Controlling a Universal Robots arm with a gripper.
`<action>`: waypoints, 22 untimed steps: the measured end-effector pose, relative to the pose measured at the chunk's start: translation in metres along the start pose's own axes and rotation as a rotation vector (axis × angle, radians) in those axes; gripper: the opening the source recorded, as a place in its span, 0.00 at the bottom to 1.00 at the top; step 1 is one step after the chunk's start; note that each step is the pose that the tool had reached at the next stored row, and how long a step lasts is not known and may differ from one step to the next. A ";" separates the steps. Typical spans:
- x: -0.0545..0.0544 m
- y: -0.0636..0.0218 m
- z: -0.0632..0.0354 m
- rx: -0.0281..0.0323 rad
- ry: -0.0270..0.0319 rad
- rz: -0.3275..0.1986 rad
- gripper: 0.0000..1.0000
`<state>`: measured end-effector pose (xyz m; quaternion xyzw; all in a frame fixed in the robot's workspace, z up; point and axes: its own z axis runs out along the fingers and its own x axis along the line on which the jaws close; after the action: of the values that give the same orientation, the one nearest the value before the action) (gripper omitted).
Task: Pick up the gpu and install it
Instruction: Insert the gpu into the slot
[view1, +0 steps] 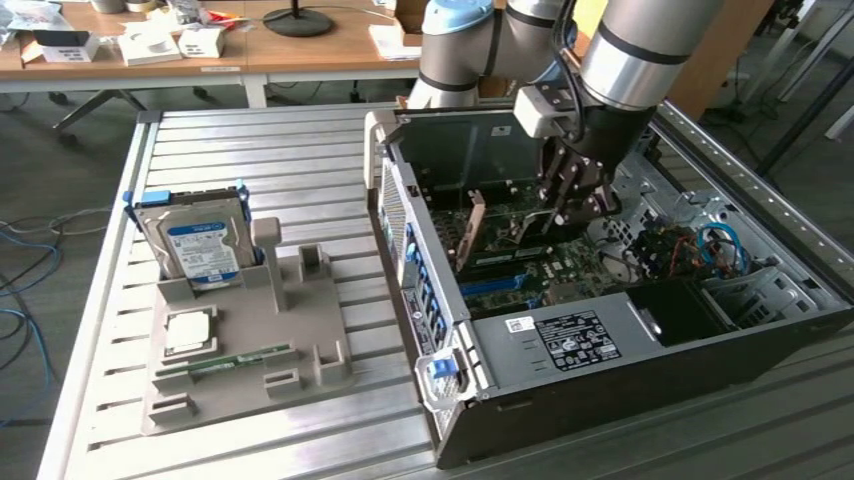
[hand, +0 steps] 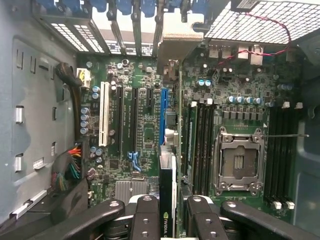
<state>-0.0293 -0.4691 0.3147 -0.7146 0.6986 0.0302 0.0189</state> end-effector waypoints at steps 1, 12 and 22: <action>0.000 0.0000 0.0003 0.0000 -0.0007 0.000 0.26; 0.001 0.0001 0.0114 0.0018 -0.0017 0.000 0.26; 0.001 0.0032 0.0140 0.0040 -0.0049 -0.001 0.26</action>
<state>-0.0327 -0.4692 0.3007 -0.7147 0.6984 0.0305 0.0220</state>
